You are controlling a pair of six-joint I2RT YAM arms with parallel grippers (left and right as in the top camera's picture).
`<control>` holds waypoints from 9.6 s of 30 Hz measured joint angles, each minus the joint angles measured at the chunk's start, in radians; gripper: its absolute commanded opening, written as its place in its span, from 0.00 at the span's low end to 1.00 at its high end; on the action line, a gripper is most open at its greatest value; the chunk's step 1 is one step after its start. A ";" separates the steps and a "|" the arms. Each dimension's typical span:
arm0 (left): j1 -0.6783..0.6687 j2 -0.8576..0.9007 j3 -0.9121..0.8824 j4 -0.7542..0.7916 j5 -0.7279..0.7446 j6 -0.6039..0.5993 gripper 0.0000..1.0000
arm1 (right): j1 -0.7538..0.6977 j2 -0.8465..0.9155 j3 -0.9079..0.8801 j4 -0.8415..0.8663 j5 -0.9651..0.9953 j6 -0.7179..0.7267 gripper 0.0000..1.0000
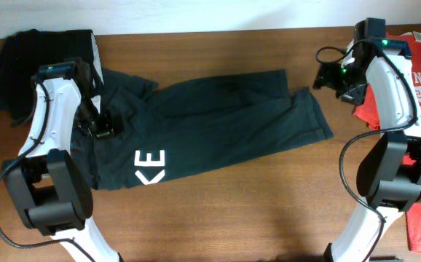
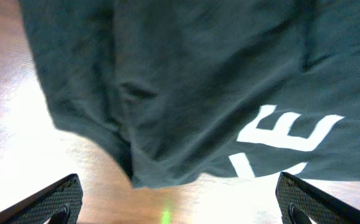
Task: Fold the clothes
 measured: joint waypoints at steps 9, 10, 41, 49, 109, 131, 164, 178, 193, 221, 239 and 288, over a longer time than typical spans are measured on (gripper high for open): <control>-0.034 -0.024 -0.143 0.193 0.143 -0.003 0.30 | 0.053 0.002 -0.276 0.154 -0.005 -0.024 0.23; -0.042 -0.025 -0.191 0.235 0.156 -0.003 0.29 | 0.055 0.002 -0.293 0.169 -0.007 -0.024 0.23; 0.034 -0.032 -0.508 0.326 0.262 -0.009 0.01 | -0.160 -0.007 -0.475 -0.058 0.085 0.213 0.04; 0.034 -0.179 -0.501 0.280 0.264 -0.010 0.93 | -0.201 -0.282 -0.472 -0.103 0.124 0.173 0.27; 0.003 0.031 -0.062 0.436 0.177 0.078 0.99 | 0.044 -0.097 -0.629 0.133 0.035 0.232 0.04; -0.111 0.044 0.136 0.822 0.271 0.167 0.99 | -0.151 -0.425 -0.722 -0.063 -0.010 0.027 1.00; -0.118 0.361 0.164 0.661 0.016 0.195 0.01 | -0.151 -0.425 -0.653 -0.119 -0.025 0.002 0.96; -0.120 0.363 0.168 0.660 0.018 0.196 0.01 | -0.082 -0.371 -0.353 0.229 -0.033 -0.073 0.99; -0.119 0.363 0.169 0.661 0.023 0.196 0.01 | 0.048 -0.017 -0.353 0.447 0.159 -0.072 0.88; -0.111 0.388 0.256 0.497 0.098 0.196 0.00 | 0.026 0.071 -0.182 0.221 0.159 -0.026 0.04; -0.111 0.259 0.441 -0.062 0.180 0.196 0.00 | -0.096 0.073 0.072 -0.250 0.085 0.003 0.04; -0.087 0.098 -0.156 -0.249 0.126 0.093 0.21 | -0.363 -0.211 -0.385 -0.245 0.187 0.074 0.22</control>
